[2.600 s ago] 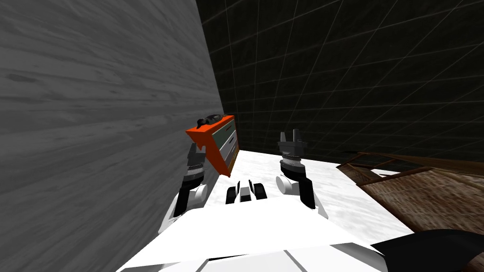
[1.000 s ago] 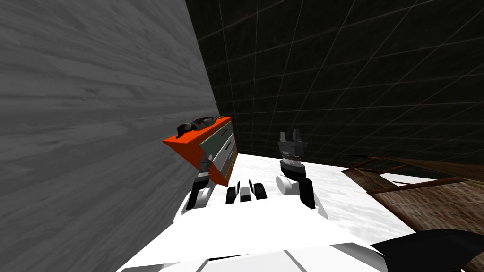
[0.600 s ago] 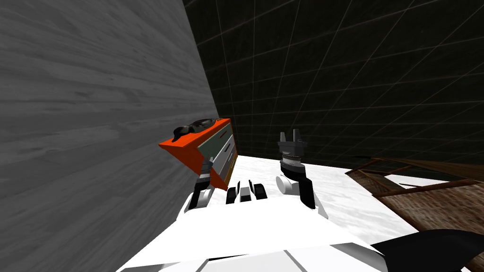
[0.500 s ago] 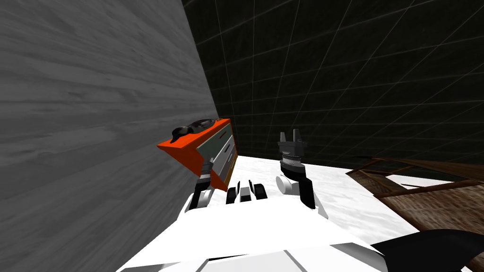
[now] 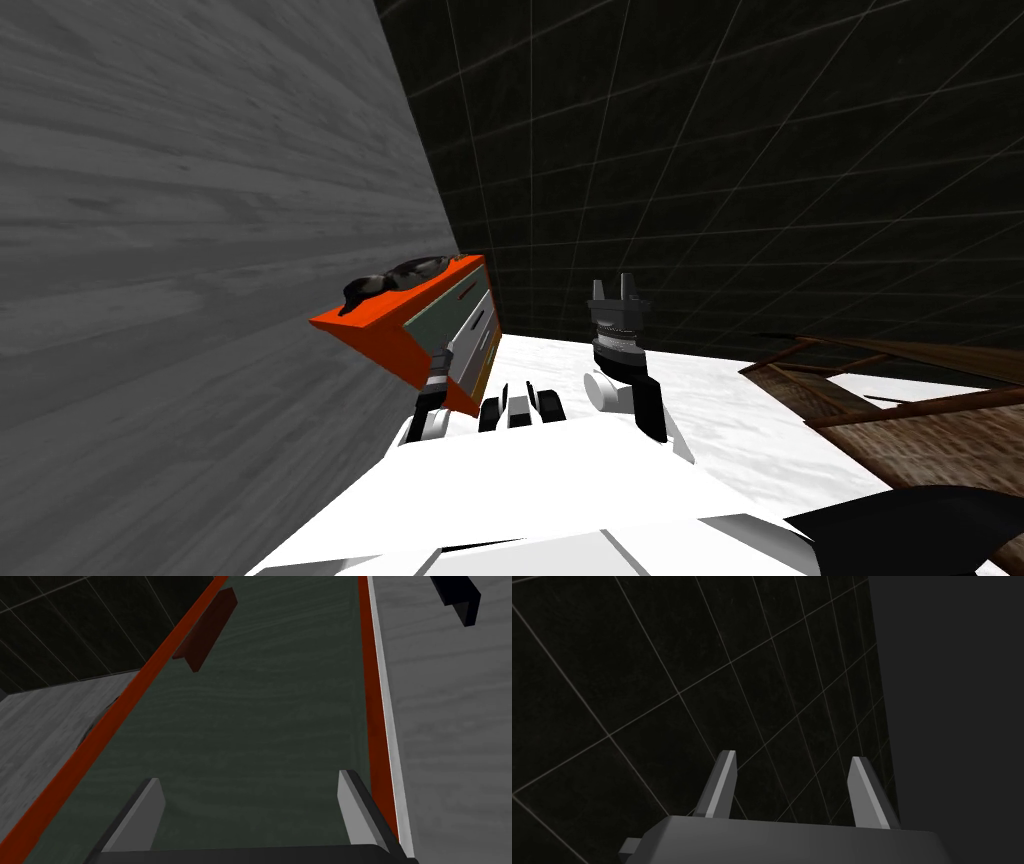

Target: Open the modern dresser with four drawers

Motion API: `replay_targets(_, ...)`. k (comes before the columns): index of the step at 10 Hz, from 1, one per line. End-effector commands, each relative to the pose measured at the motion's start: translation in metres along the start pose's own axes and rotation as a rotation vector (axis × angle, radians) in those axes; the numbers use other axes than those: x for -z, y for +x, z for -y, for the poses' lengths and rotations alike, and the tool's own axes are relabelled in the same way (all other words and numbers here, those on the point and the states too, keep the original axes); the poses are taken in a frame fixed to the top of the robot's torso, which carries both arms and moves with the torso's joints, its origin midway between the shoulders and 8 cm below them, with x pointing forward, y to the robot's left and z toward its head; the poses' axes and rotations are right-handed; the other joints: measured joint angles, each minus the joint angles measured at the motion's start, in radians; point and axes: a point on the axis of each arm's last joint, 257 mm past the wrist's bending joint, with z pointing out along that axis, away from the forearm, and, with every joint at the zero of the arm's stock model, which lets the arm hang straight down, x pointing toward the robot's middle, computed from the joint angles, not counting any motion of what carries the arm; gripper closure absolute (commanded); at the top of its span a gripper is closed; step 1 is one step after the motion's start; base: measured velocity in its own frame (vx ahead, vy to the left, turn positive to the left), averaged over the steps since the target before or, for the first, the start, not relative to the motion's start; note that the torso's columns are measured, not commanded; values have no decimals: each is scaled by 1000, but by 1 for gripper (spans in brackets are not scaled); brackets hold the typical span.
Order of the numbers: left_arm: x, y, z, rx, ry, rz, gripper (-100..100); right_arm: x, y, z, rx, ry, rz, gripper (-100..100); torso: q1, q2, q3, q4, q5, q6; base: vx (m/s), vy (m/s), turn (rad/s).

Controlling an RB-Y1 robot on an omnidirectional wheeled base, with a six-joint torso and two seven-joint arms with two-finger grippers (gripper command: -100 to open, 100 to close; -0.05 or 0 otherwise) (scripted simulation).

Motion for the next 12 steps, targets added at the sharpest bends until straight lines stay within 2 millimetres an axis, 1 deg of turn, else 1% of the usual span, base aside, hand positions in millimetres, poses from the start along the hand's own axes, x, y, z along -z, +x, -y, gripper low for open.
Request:
replay_targets(1, 4, -2, -23, -1, -47, 6, -100, 0, 0, 0, 0, 0, 0, 0, 2, 1, 2, 2, 0, 1, 61, -7, -22)
replay_targets(3, 8, -1, -34, 3, -67, 6, -100, 0, 0, 0, 0, 0, 0, 0, 3, -4, 0, 1, 0, 2, 89, -4, -8)
replay_targets(4, 13, 1, -45, 7, -88, 8, -100, 0, 0, 0, 0, 0, 0, 0, 4, -4, -1, 0, 1, 3, 30, 3, -18)
replay_targets(5, 16, 3, -53, 13, -101, 9, -100, 0, 0, 0, 0, 0, 0, 0, 5, -4, 0, -1, 3, 3, 86, -2, -40)
replay_targets(6, 18, 3, -56, 13, -108, 9, -100, 0, 0, 0, 0, 0, 0, 0, 4, -7, -2, -2, 3, 2, 90, -7, -22)
replay_targets(7, 23, 5, -66, 20, -128, 12, -100, 0, 0, 0, 0, 0, 0, 0, 4, -6, -2, -1, 1, 1, 86, -15, -16)
replay_targets(10, 38, 17, -93, 52, -182, 22, -100, 0, 0, 0, 0, 0, 0, 0, 5, -3, 1, 1, 1, 1, 114, 10, -26)
replay_targets(12, 47, 31, -107, 85, -213, 34, -100, 0, 0, 0, 0, 0, 0, 0, 1, 1, 3, 2, -1, 0, 105, -9, -22)
